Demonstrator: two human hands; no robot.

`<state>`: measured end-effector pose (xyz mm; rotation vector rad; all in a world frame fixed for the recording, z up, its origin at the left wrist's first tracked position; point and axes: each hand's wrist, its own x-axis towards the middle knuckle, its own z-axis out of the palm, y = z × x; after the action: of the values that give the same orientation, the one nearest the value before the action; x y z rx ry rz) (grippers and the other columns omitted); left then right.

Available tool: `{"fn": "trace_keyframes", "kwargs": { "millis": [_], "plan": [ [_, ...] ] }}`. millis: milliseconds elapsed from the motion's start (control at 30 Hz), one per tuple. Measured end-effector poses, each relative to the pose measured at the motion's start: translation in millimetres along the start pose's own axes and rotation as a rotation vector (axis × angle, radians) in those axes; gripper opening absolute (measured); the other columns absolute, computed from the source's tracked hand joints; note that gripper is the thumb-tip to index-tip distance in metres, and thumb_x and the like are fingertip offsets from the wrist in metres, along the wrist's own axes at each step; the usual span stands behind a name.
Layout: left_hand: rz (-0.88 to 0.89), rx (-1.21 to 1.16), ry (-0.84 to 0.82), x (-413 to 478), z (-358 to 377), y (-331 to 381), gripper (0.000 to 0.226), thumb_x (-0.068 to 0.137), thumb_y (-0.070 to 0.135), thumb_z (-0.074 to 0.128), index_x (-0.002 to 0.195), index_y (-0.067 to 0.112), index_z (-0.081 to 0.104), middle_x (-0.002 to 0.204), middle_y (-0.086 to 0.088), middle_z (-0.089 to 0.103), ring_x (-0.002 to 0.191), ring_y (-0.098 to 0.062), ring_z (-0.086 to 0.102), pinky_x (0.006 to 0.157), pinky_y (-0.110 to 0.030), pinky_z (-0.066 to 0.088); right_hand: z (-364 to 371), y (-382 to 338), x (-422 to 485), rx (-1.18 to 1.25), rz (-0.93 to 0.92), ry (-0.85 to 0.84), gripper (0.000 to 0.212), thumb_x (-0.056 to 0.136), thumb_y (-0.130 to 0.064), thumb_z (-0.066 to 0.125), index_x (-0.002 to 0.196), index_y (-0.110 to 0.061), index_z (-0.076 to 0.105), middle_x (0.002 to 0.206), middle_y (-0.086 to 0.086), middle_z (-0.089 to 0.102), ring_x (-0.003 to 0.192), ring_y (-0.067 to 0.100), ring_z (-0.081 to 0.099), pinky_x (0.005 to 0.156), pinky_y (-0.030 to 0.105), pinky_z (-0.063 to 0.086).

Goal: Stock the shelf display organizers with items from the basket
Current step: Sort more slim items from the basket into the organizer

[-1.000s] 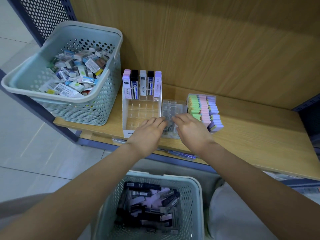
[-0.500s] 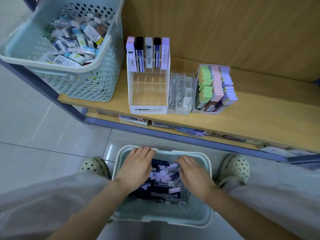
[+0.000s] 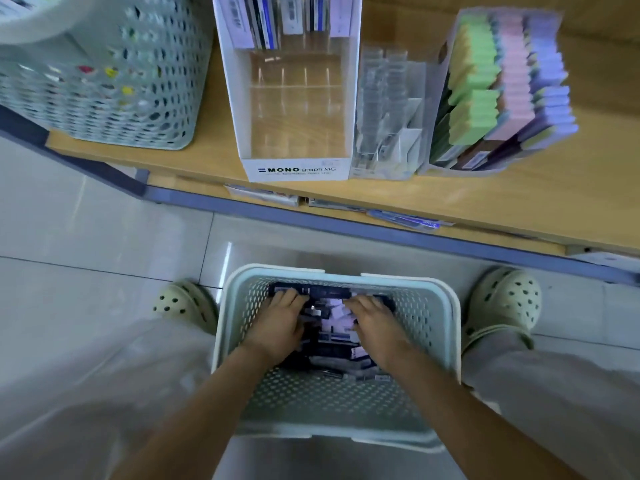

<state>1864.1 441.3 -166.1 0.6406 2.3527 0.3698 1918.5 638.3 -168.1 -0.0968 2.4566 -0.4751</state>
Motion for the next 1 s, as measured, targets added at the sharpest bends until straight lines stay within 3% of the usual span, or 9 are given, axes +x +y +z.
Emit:
{"fn": "trace_keyframes", "kwargs": {
  "millis": [133, 333, 433, 600, 733, 833, 900, 1000],
  "plan": [
    [-0.028, 0.084, 0.053, 0, 10, 4, 0.051, 0.088, 0.02, 0.051, 0.137, 0.022, 0.039, 0.132, -0.001, 0.04, 0.123, -0.021, 0.035, 0.104, -0.031, 0.027, 2, 2, 4, -0.037, 0.055, 0.021, 0.043, 0.091, -0.008, 0.049, 0.134, -0.013, 0.044, 0.14, 0.007, 0.039, 0.126, 0.025, 0.036, 0.105, 0.03, 0.028],
    [-0.108, 0.212, 0.049, 1, 19, 6, 0.05, 0.085, 0.024, 0.06, 0.131, 0.025, 0.04, 0.129, 0.0, 0.042, 0.121, -0.021, 0.036, 0.101, -0.03, 0.026, -7, 1, 0, 0.025, 0.078, 0.018, 0.033, 0.087, -0.009, 0.053, 0.118, -0.02, 0.059, 0.134, 0.001, 0.048, 0.12, 0.023, 0.042, 0.099, 0.028, 0.031],
    [-0.123, 0.164, 0.05, 3, 18, 6, 0.046, 0.086, 0.025, 0.059, 0.128, 0.025, 0.042, 0.127, 0.003, 0.046, 0.119, -0.018, 0.04, 0.098, -0.029, 0.025, -13, -1, -5, 0.146, 0.145, 0.044, 0.022, 0.089, -0.01, 0.056, 0.109, -0.018, 0.061, 0.123, 0.0, 0.057, 0.108, 0.019, 0.053, 0.086, 0.024, 0.038],
    [-0.172, 0.028, 0.019, 6, 20, -1, 0.048, 0.083, 0.02, 0.064, 0.13, 0.021, 0.051, 0.126, -0.002, 0.052, 0.12, -0.022, 0.044, 0.104, -0.029, 0.03, -26, -5, -17, 0.445, 0.236, 0.112, 0.016, 0.084, -0.019, 0.068, 0.094, -0.01, 0.06, 0.097, 0.007, 0.066, 0.085, 0.024, 0.062, 0.074, 0.03, 0.048],
    [-0.207, -0.353, 0.109, -1, 14, 12, 0.031, 0.091, 0.011, 0.056, 0.122, 0.01, 0.059, 0.115, -0.009, 0.055, 0.109, -0.026, 0.052, 0.097, -0.032, 0.039, -34, -11, -24, 0.8, 0.254, 0.132, 0.008, 0.085, -0.009, 0.066, 0.093, -0.007, 0.066, 0.08, -0.002, 0.066, 0.077, 0.016, 0.064, 0.08, 0.034, 0.053],
    [-0.249, -0.687, 0.168, -12, 2, 34, 0.009, 0.095, 0.012, 0.05, 0.093, 0.012, 0.059, 0.085, -0.007, 0.059, 0.082, -0.027, 0.057, 0.074, -0.04, 0.047, -41, -22, -31, 1.129, 0.266, 0.183, 0.015, 0.086, 0.0, 0.062, 0.085, -0.015, 0.063, 0.081, -0.003, 0.063, 0.078, 0.019, 0.064, 0.076, 0.033, 0.058],
    [-0.251, -0.798, 0.178, -18, -5, 48, 0.018, 0.098, 0.014, 0.045, 0.081, 0.019, 0.051, 0.071, 0.0, 0.057, 0.069, -0.022, 0.054, 0.066, -0.039, 0.048, -44, -30, -36, 1.243, 0.271, 0.242, 0.02, 0.087, 0.001, 0.059, 0.079, -0.017, 0.057, 0.078, -0.001, 0.059, 0.071, 0.011, 0.062, 0.067, 0.024, 0.058],
    [-0.16, -0.861, 0.164, -26, -18, 72, 0.024, 0.1, 0.016, 0.039, 0.078, 0.014, 0.049, 0.069, 0.001, 0.047, 0.067, -0.014, 0.042, 0.069, -0.032, 0.037, -51, -39, -45, 1.301, 0.267, 0.328, 0.019, 0.087, 0.002, 0.059, 0.079, -0.015, 0.054, 0.077, 0.001, 0.057, 0.06, 0.001, 0.061, 0.059, 0.017, 0.055]
  ]
}}
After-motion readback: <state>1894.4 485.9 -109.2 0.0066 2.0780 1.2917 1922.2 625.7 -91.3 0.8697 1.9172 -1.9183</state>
